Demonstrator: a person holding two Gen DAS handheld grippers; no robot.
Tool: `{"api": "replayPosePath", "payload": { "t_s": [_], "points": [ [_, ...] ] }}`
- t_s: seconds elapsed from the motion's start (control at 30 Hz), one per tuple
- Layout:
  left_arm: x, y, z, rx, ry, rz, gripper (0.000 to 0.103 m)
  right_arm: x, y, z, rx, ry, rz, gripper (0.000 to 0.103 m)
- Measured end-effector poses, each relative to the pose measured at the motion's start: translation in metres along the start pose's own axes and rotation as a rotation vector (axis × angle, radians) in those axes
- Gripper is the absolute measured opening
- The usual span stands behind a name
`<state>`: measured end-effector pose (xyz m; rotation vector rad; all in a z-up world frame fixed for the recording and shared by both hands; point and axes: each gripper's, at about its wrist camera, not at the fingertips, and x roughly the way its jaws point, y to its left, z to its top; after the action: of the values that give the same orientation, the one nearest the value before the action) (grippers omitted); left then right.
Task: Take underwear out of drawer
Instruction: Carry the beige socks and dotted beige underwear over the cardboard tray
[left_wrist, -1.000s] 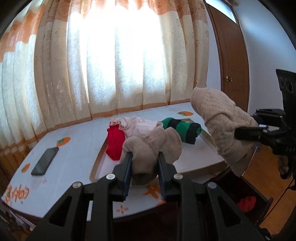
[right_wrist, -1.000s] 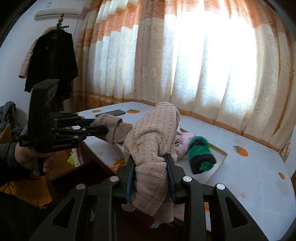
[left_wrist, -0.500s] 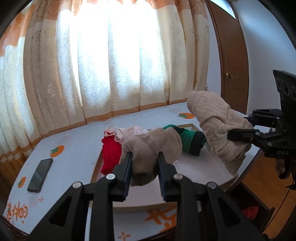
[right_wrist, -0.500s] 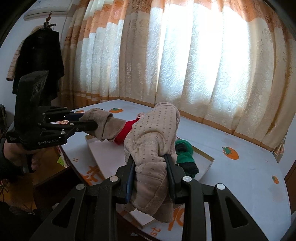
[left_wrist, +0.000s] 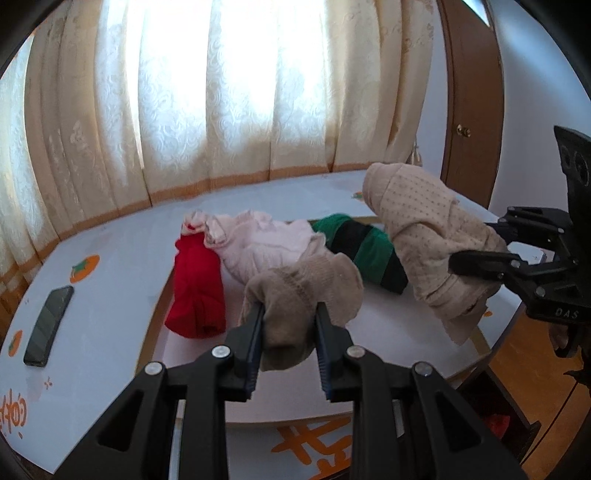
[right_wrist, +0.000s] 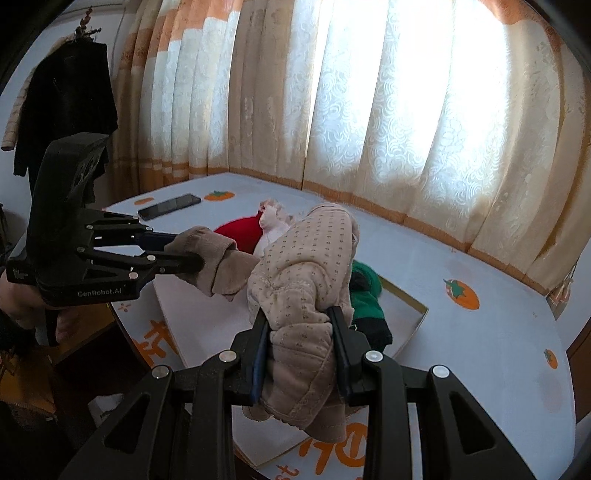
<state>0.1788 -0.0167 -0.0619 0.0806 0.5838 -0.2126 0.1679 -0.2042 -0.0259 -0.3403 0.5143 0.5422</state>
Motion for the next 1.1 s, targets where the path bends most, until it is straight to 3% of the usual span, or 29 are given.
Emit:
{"api": "replayPosePath", "payload": {
  "t_s": [0.5,1.1],
  "points": [
    [0.025,-0.008,-0.015,-0.014,0.141,-0.031,0.024,0.036,0.010,-0.008,-0.065,0.203,0.054,0.034],
    [0.038,-0.007,-0.023,-0.030,0.190,-0.037,0.026,0.051,0.006,-0.017,-0.022,0.242,0.073,0.038]
  ]
}}
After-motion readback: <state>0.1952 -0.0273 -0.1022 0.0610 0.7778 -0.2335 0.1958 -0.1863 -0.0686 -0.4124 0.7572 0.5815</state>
